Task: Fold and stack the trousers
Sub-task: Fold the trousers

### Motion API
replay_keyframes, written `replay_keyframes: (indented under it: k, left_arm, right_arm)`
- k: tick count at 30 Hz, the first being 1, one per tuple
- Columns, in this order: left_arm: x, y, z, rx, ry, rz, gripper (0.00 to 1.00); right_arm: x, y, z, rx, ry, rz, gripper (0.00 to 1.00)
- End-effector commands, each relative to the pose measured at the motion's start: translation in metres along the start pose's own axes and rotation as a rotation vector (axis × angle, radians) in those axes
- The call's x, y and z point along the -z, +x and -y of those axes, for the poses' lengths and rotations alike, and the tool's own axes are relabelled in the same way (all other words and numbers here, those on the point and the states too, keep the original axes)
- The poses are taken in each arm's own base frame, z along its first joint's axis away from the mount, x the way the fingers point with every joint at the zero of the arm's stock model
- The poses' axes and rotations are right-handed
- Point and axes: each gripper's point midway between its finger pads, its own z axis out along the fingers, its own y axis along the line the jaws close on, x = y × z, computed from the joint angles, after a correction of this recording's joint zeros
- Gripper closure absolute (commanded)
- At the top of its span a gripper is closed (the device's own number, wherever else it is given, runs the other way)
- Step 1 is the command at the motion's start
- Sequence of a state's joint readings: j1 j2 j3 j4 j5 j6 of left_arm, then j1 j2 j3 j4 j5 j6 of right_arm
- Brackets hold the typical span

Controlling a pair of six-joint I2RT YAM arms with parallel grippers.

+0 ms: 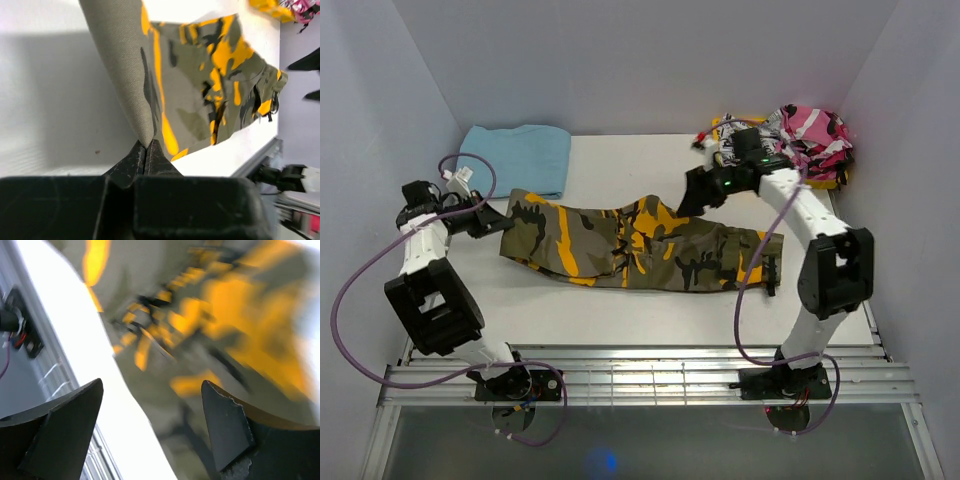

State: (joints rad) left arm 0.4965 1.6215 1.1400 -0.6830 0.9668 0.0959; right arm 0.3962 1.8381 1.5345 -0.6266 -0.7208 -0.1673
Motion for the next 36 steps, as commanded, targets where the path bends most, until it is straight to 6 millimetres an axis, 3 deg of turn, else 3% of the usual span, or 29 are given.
replay_keyframes:
  k: [1,2,4,5,9,10,11,14,17,20,27,28,31,33,34,36]
  left_arm:
    - [0.032,-0.032,0.038,-0.109,-0.02,0.086,1.0]
    - [0.037,-0.039,0.046,-0.13,-0.016,0.099,1.0]
    - [0.04,-0.042,0.059,-0.141,-0.002,0.094,1.0]
    - [0.04,-0.042,0.063,-0.144,0.0,0.092,1.0]
    - [0.033,-0.043,0.087,-0.157,0.024,0.073,1.0]
    - [0.026,-0.042,0.097,-0.176,0.034,0.061,1.0]
    - [0.023,-0.041,0.101,-0.176,0.02,0.059,1.0]
    - [0.011,-0.041,0.125,-0.155,0.057,0.051,1.0]
    - [-0.001,-0.041,0.143,-0.168,0.056,0.053,1.0]
    - [-0.015,-0.036,0.155,-0.165,0.059,0.031,1.0]
    - [-0.041,-0.026,0.18,-0.172,0.057,-0.001,1.0]
    - [-0.05,-0.015,0.195,-0.193,0.084,-0.03,1.0]
    - [-0.066,0.002,0.214,-0.205,0.099,-0.072,1.0]
    - [-0.076,0.009,0.223,-0.202,0.089,-0.084,1.0]
    - [-0.084,0.019,0.237,-0.221,0.108,-0.102,1.0]
    - [-0.093,0.023,0.248,-0.214,0.104,-0.102,1.0]
  right_arm:
    - [0.084,0.013,0.043,-0.121,0.146,0.061,0.14]
    - [0.118,0.019,0.064,-0.145,0.209,0.106,0.13]
    - [0.147,0.049,0.085,-0.231,0.27,0.106,0.12]
    - [0.173,0.066,0.103,-0.254,0.336,0.123,0.1]
    - [0.203,0.131,0.128,-0.385,0.406,0.064,0.02]
    - [0.199,0.15,0.128,-0.431,0.387,0.046,0.02]
    - [0.2,0.163,0.13,-0.473,0.375,0.053,0.08]
    - [0.184,0.181,0.123,-0.541,0.283,0.076,0.1]
    - [0.166,0.183,0.11,-0.6,0.172,0.127,0.1]
    - [0.158,0.178,0.11,-0.616,0.127,0.181,0.1]
    - [0.137,0.178,0.134,-0.637,0.172,0.169,0.1]
    - [0.134,0.178,0.141,-0.626,0.191,0.162,0.09]
    - [0.119,0.183,0.145,-0.646,0.196,0.116,0.0]
    - [0.107,0.185,0.144,-0.646,0.179,0.09,0.12]
    - [0.104,0.185,0.144,-0.647,0.174,0.084,0.18]
    - [0.098,0.185,0.142,-0.648,0.153,0.082,0.37]
